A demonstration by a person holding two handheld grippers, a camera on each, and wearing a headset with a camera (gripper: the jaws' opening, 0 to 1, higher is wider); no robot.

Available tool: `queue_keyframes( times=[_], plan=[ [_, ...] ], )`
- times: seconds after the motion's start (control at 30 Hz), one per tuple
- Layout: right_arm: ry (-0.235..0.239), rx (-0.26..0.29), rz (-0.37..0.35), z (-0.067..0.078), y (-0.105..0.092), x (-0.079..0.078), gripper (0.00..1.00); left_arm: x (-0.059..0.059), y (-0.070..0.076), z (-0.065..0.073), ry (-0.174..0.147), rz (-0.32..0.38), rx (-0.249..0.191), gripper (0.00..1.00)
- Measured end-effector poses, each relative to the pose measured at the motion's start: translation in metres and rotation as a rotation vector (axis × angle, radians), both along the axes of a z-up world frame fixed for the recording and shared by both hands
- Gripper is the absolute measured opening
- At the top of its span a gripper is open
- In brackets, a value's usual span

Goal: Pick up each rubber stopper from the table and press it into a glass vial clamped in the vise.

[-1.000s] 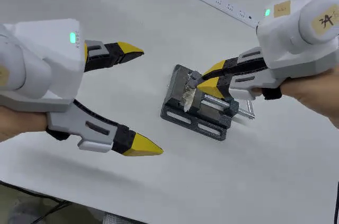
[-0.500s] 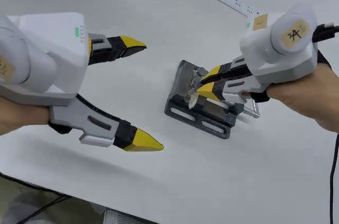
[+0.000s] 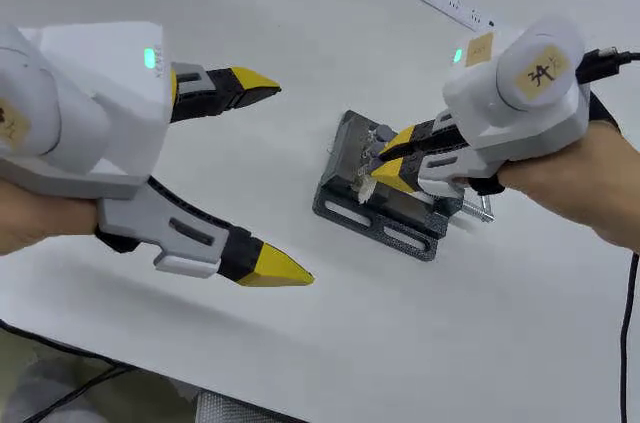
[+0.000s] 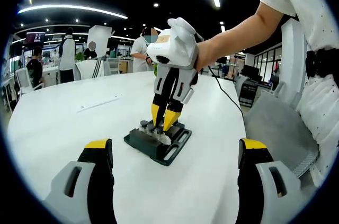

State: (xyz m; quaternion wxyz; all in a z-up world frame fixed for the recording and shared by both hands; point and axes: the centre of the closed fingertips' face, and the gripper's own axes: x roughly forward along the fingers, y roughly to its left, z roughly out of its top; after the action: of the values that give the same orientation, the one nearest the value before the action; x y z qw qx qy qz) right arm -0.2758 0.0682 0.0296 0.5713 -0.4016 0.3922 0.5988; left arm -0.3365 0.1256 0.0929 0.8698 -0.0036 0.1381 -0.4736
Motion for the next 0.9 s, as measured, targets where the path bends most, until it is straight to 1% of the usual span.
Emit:
queue_keyframes(
  times=[0.1, 0.27, 0.33, 0.47, 0.6, 0.73, 0.83, 0.9],
  plan=[
    [-0.009, -0.01, 0.01, -0.0004, -0.0008, -0.0007, 0.05, -0.0001, -0.0007, 0.0004, 0.0, 0.0, -0.004, 0.98],
    [-0.007, -0.016, 0.013, -0.0012, -0.002, -0.0013, 0.04, -0.0007, -0.0019, -0.0001, 0.0, -0.005, -0.002, 0.98],
    [-0.014, -0.021, 0.02, -0.0011, -0.0026, -0.0019, 0.04, -0.0007, -0.0021, -0.0001, 0.001, -0.005, -0.003, 0.98],
    [-0.039, -0.041, 0.052, -0.0018, -0.0017, -0.0022, 0.04, -0.0009, -0.0022, 0.0002, 0.0, -0.007, -0.002, 0.98],
    [-0.089, -0.087, 0.106, -0.0021, -0.0008, -0.0032, 0.04, -0.0017, -0.0013, -0.0008, 0.002, -0.007, -0.001, 0.98],
    [-0.132, -0.116, 0.153, -0.0025, -0.0005, -0.0045, 0.04, -0.0015, -0.0004, -0.0008, 0.002, -0.004, -0.004, 0.97],
    [-0.146, -0.135, 0.169, -0.0051, 0.0001, -0.0043, 0.04, -0.0007, 0.0001, -0.001, 0.001, -0.002, -0.003, 0.97],
    [-0.149, -0.146, 0.178, -0.003, 0.0011, -0.0047, 0.04, -0.0001, -0.0002, -0.001, 0.001, 0.0, -0.006, 0.97]
  ],
)
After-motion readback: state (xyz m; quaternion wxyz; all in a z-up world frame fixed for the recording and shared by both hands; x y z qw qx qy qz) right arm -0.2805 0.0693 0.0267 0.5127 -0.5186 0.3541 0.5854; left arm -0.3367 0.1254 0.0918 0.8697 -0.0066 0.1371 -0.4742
